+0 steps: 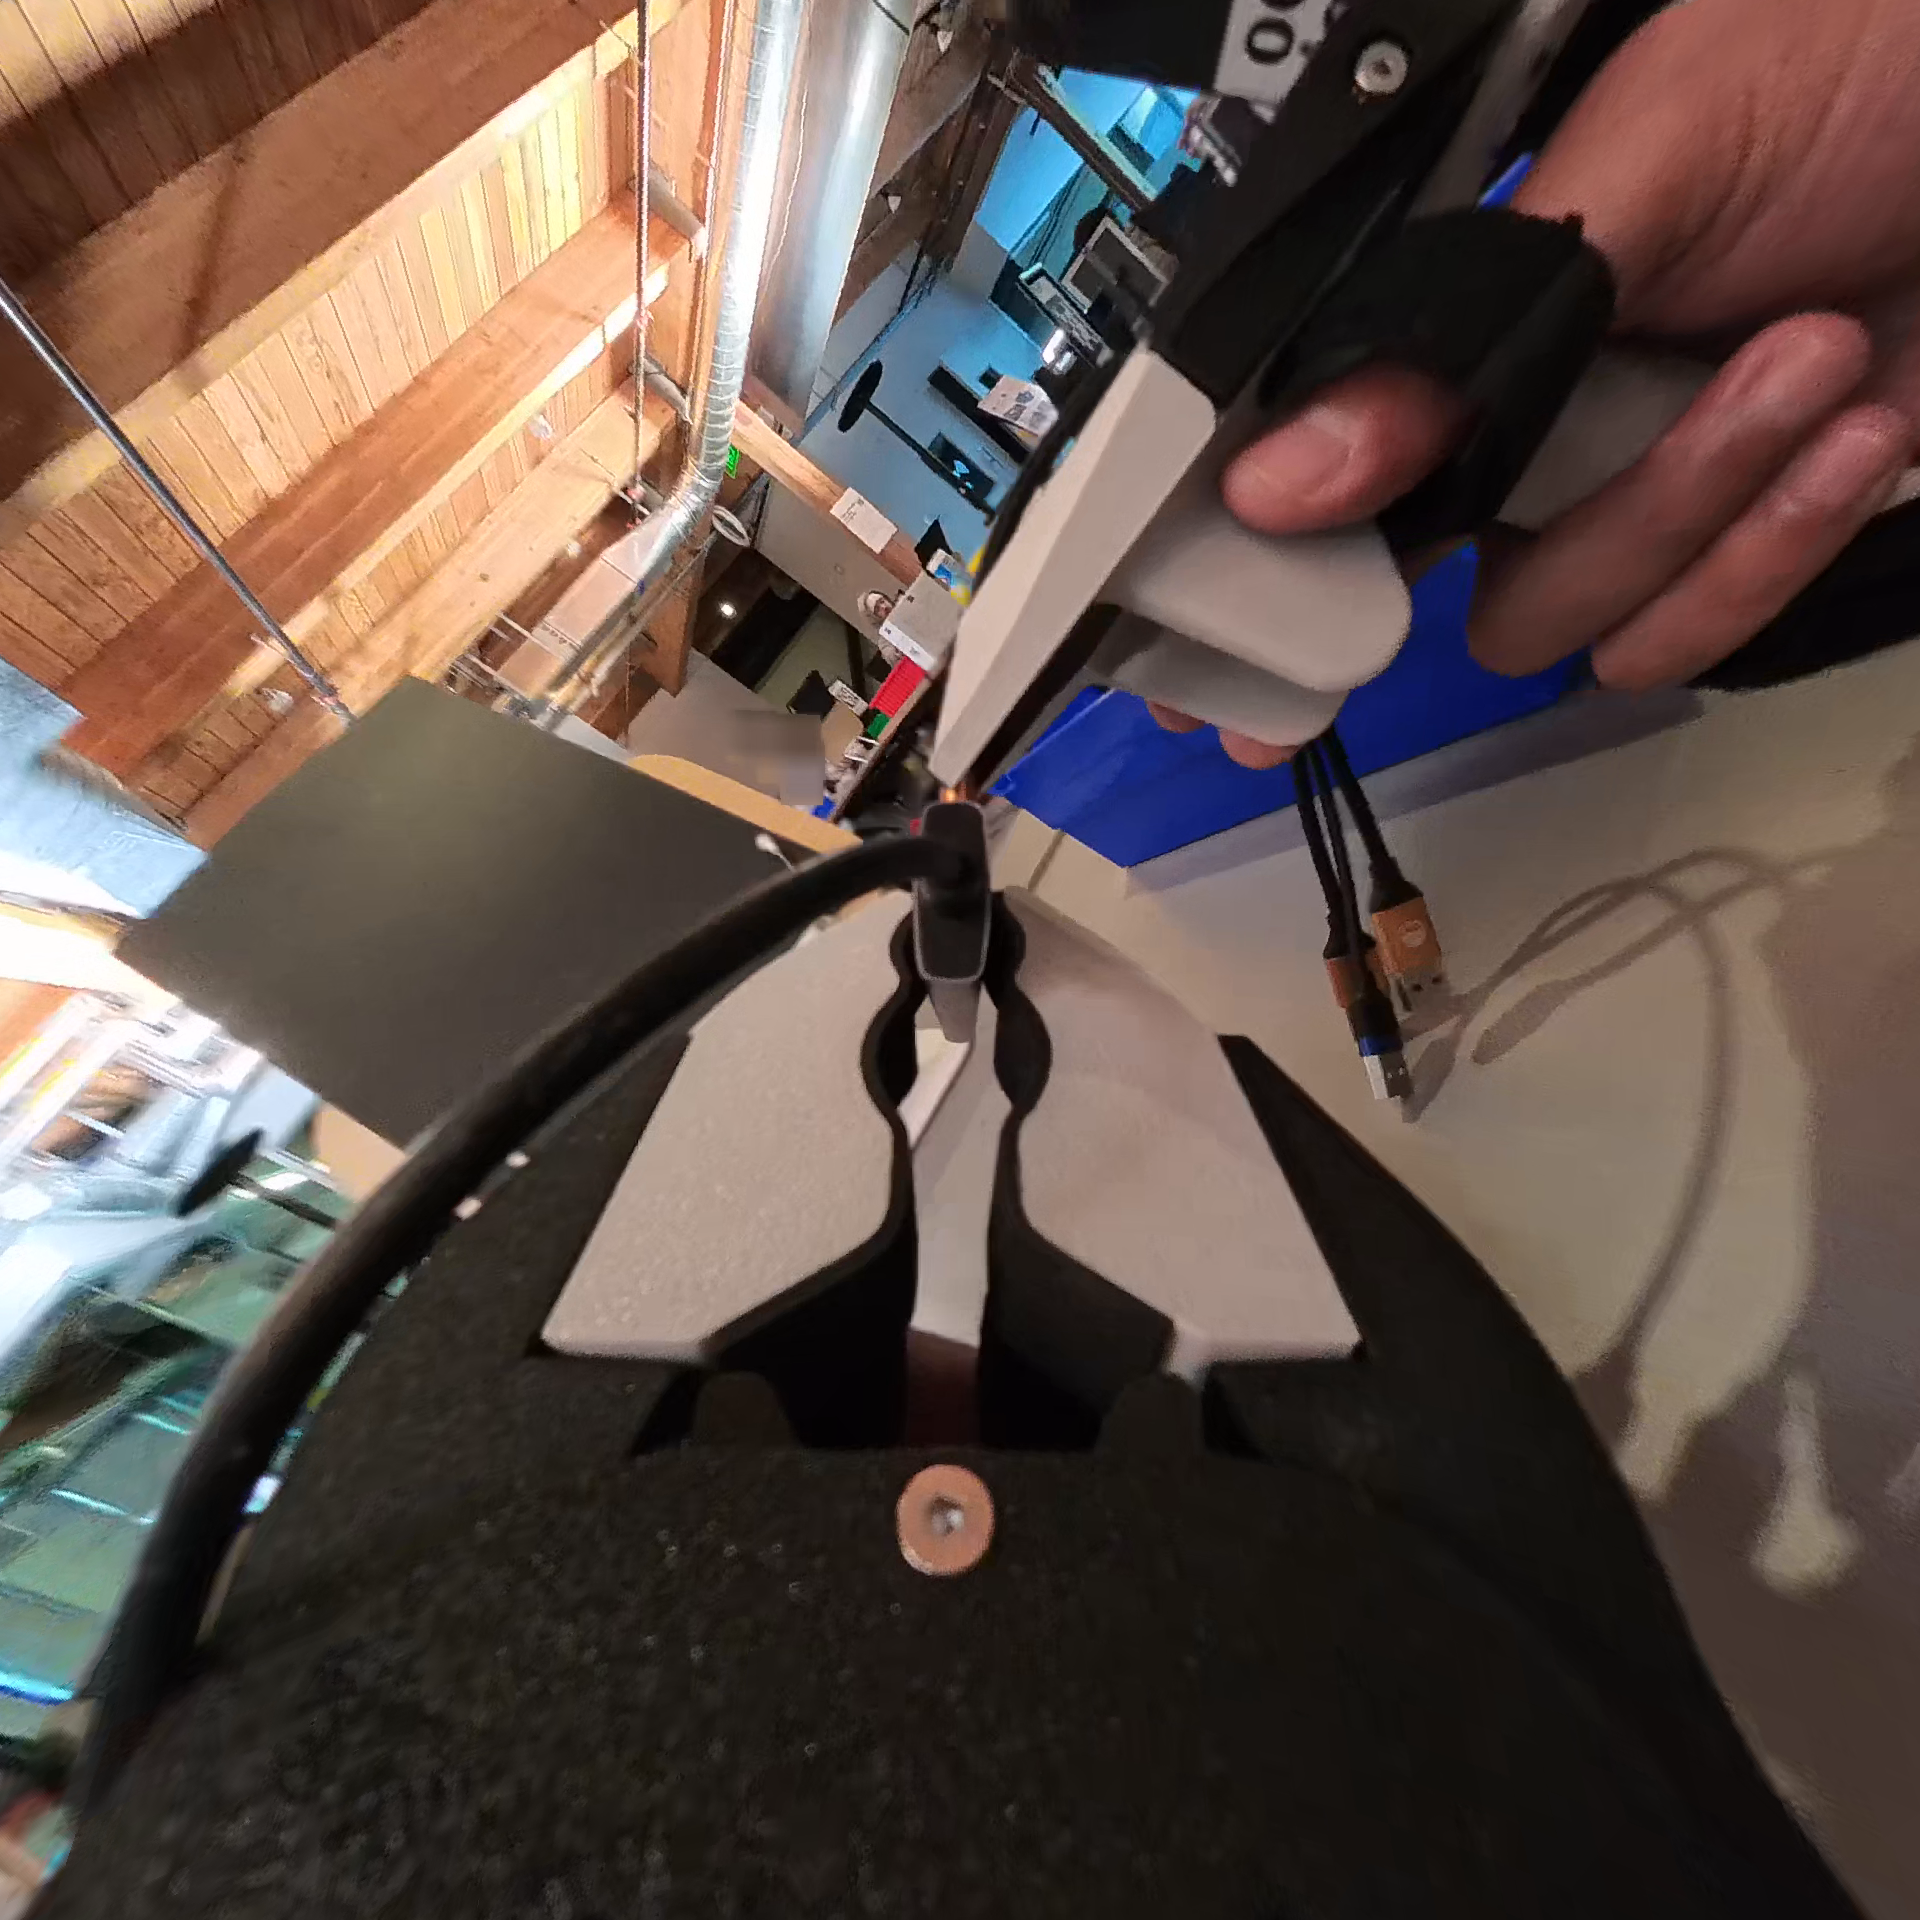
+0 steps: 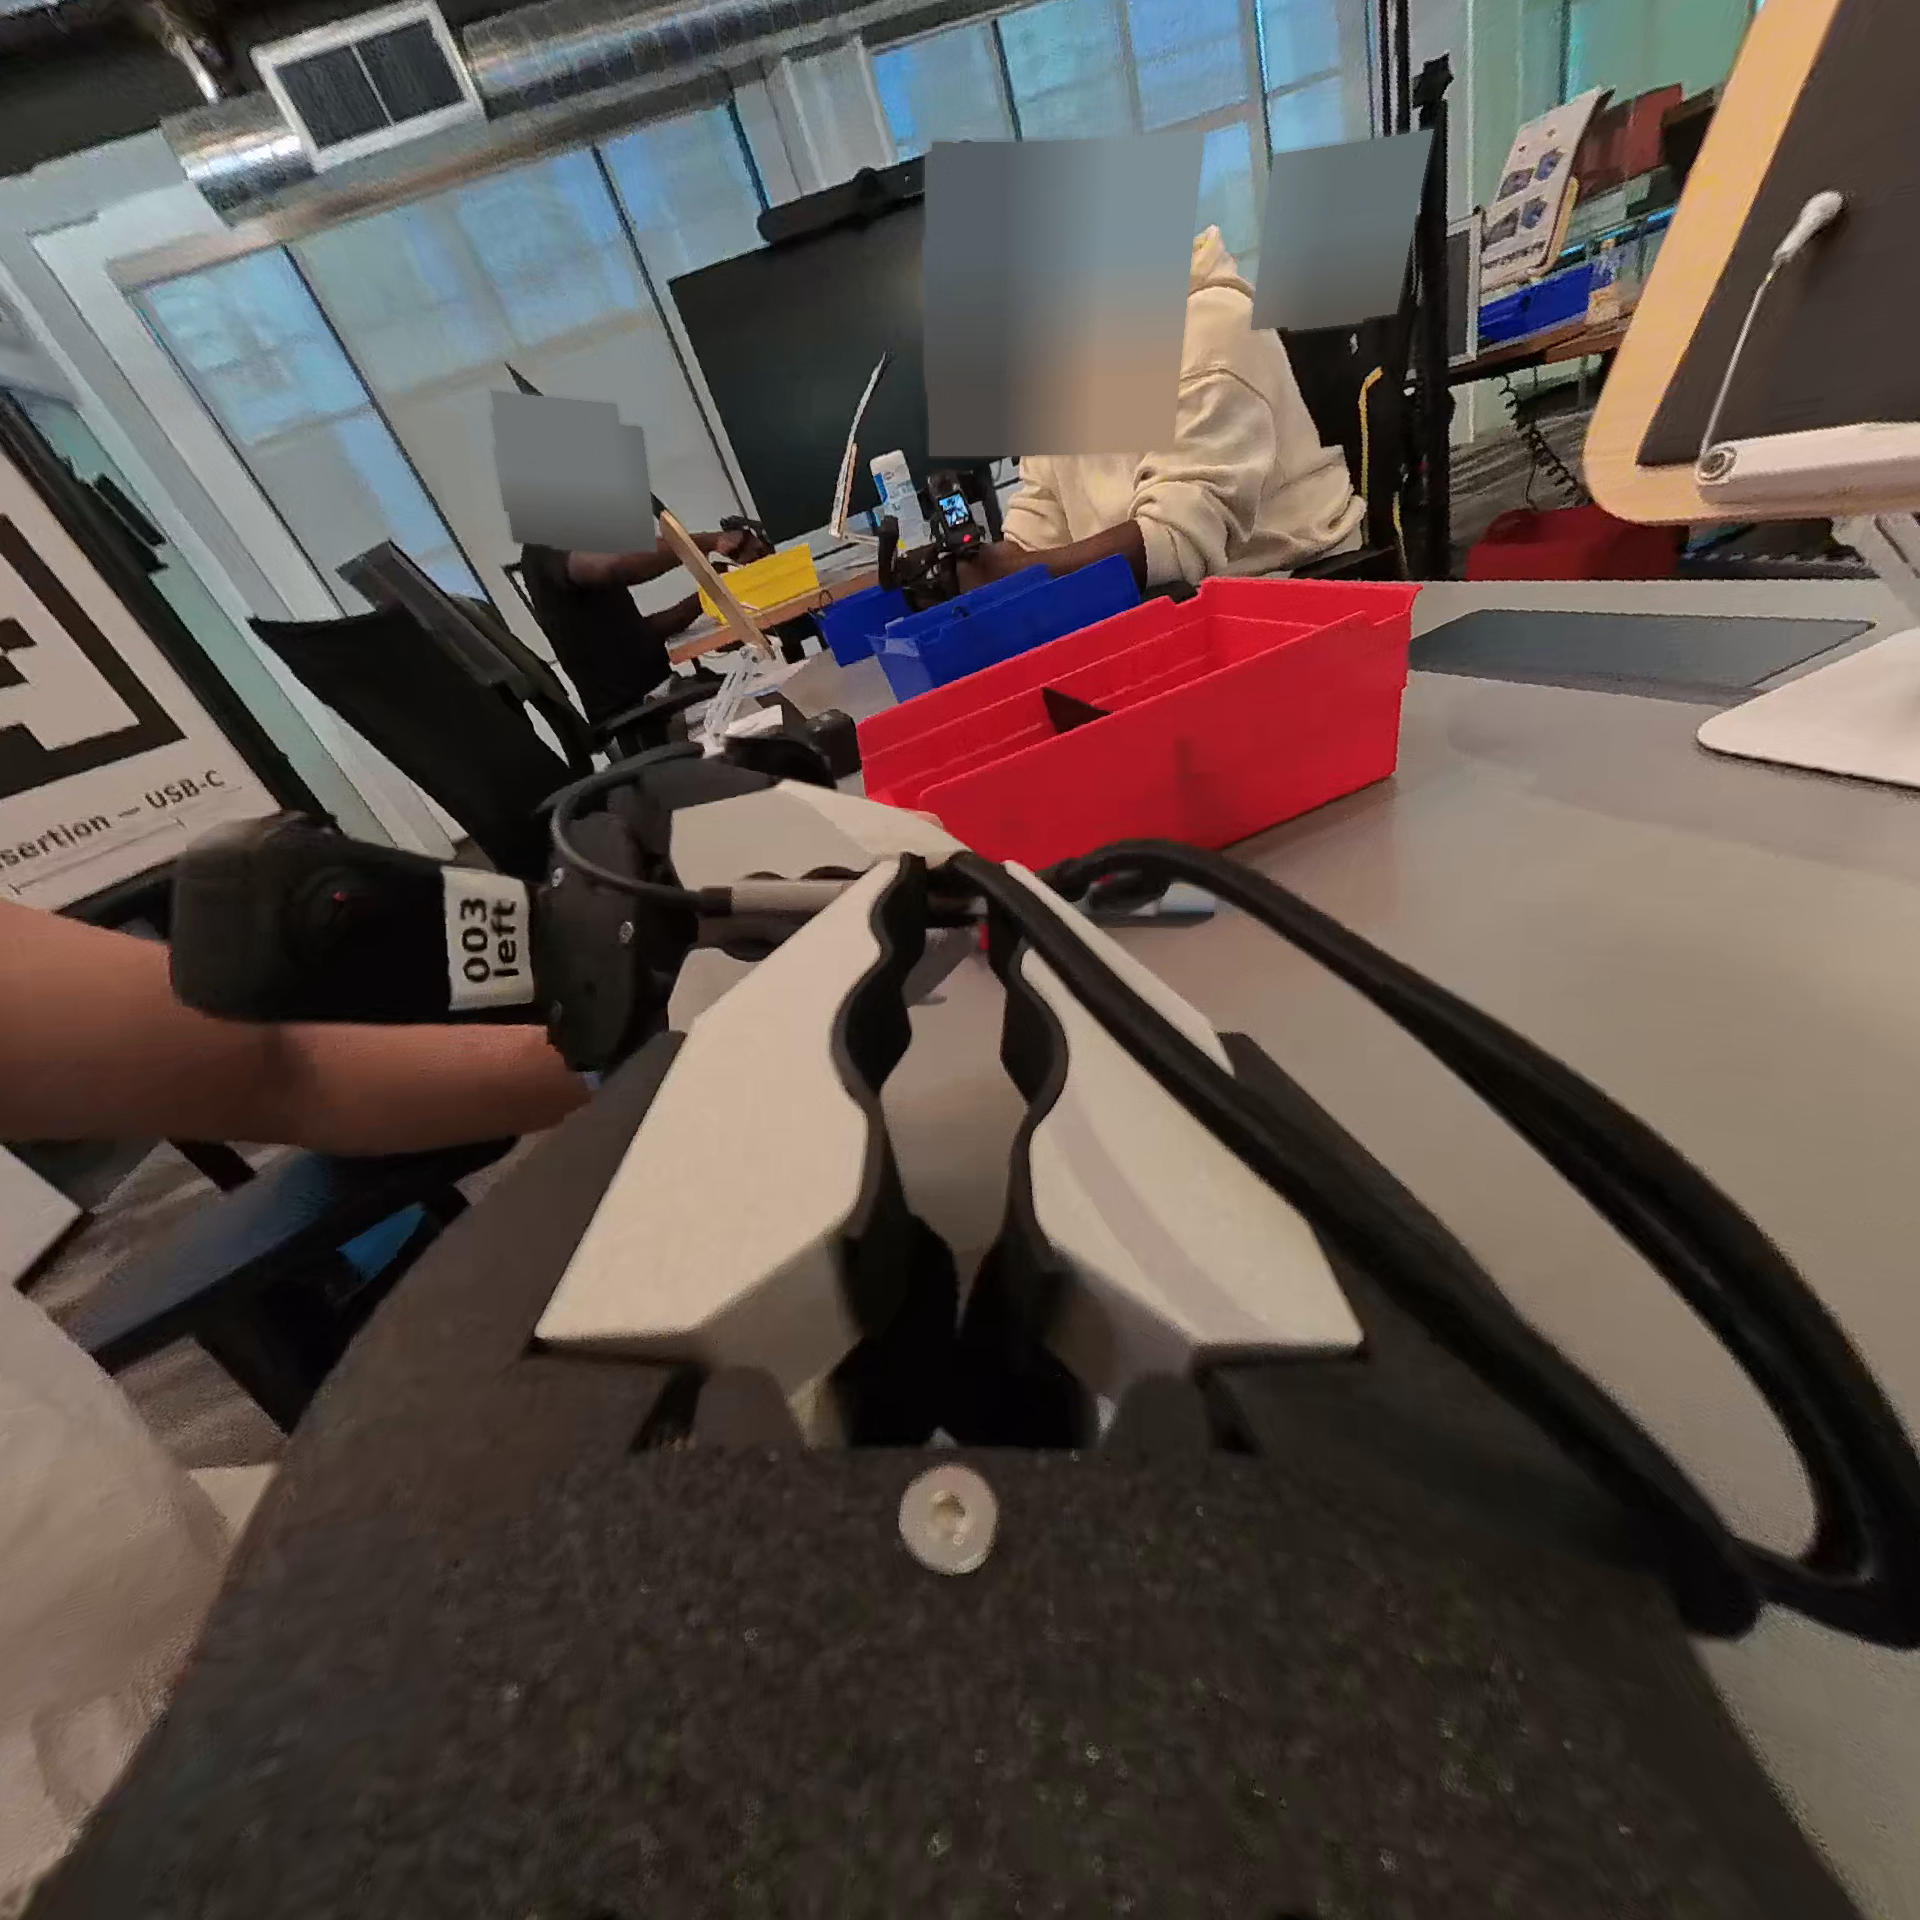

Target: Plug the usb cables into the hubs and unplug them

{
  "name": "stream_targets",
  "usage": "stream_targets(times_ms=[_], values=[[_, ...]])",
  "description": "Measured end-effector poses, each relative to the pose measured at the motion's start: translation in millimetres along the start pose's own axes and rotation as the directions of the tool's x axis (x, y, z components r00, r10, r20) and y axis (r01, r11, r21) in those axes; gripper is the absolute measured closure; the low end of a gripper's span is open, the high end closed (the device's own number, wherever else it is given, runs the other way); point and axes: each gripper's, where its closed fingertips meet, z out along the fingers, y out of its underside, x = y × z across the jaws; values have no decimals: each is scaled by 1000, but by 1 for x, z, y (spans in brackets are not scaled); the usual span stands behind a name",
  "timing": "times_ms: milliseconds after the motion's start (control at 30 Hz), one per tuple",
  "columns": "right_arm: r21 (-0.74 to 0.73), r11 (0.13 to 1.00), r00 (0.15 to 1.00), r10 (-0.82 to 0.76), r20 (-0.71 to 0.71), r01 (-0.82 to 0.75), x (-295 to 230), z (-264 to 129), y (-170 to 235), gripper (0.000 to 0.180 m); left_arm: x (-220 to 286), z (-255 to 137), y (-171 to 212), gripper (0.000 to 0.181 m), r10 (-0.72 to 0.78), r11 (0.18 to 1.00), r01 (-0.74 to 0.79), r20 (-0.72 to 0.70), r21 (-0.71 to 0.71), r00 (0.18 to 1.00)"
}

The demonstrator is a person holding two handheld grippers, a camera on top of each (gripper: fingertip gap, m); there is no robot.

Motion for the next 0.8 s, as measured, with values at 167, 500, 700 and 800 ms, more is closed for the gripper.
stream_targets(times_ms=[167, 500, 700, 800], values=[[19, 994, 993, -106, -42, 107, -1, 0, -5, 156, -21, 4, 5, 171, -453, 891, 454, -53, 8, 890], [45, 979, 976, 194, 103, -199, 4, 3, 4, 123, -41, -6, -25, 172, -891, 266, 961, -359, 79, 277], [64, 991, 974, 107, 201, -122, -17, -5, -7, 172, -35, -9, -33, 169, -863, 19, 1000, -505, 19, 26], [22, 1000, 989, 17, 148, -21, -10, -18, -23, 172, -33, -14, -36, 154, -858, 35, 999, -512, 21, 41]])
